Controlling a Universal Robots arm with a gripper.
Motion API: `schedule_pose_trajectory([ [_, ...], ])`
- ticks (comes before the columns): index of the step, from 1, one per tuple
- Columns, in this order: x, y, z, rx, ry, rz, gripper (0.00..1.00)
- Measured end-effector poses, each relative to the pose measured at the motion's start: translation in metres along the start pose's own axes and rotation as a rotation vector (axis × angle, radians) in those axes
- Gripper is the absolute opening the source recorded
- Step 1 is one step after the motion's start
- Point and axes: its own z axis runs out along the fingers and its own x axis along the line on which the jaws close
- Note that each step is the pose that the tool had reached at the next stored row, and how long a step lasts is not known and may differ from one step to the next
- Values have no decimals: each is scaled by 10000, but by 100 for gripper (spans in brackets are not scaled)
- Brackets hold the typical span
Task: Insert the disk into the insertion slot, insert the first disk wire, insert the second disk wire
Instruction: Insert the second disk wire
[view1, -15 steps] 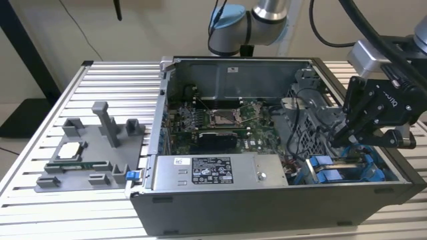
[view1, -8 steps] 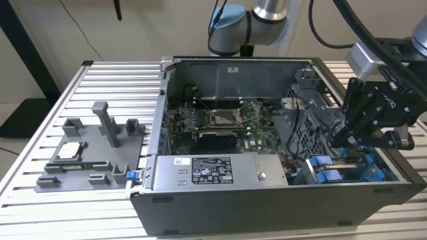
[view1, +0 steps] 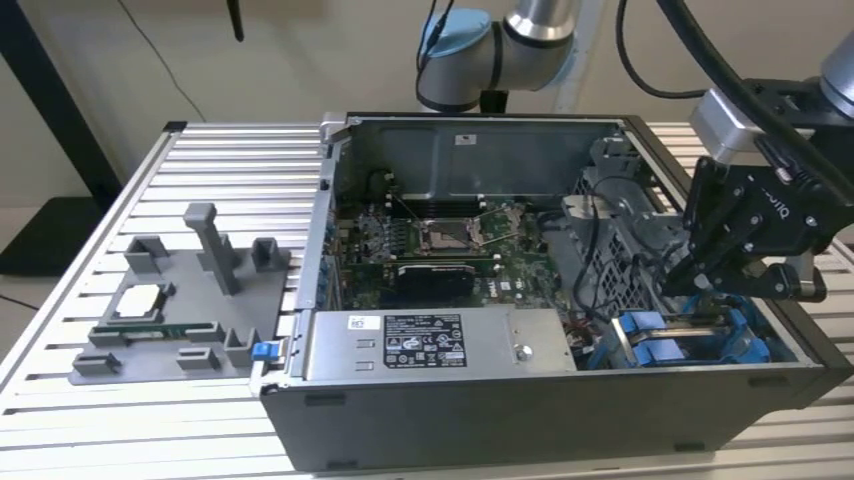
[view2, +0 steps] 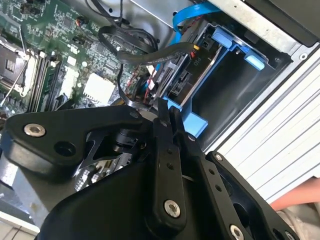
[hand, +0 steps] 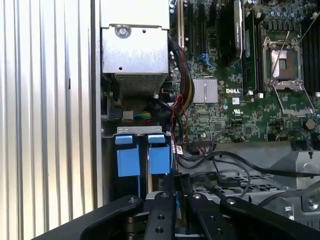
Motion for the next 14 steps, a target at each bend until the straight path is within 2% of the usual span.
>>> schedule_pose_trajectory([
  [2, 3, 7, 23, 68, -3, -10, 0],
  [11, 19, 26, 130, 499, -25, -31, 0],
  [12, 20, 25, 140, 532, -27, -34, 0],
  [14, 20, 24, 143, 541, -26, -34, 0],
])
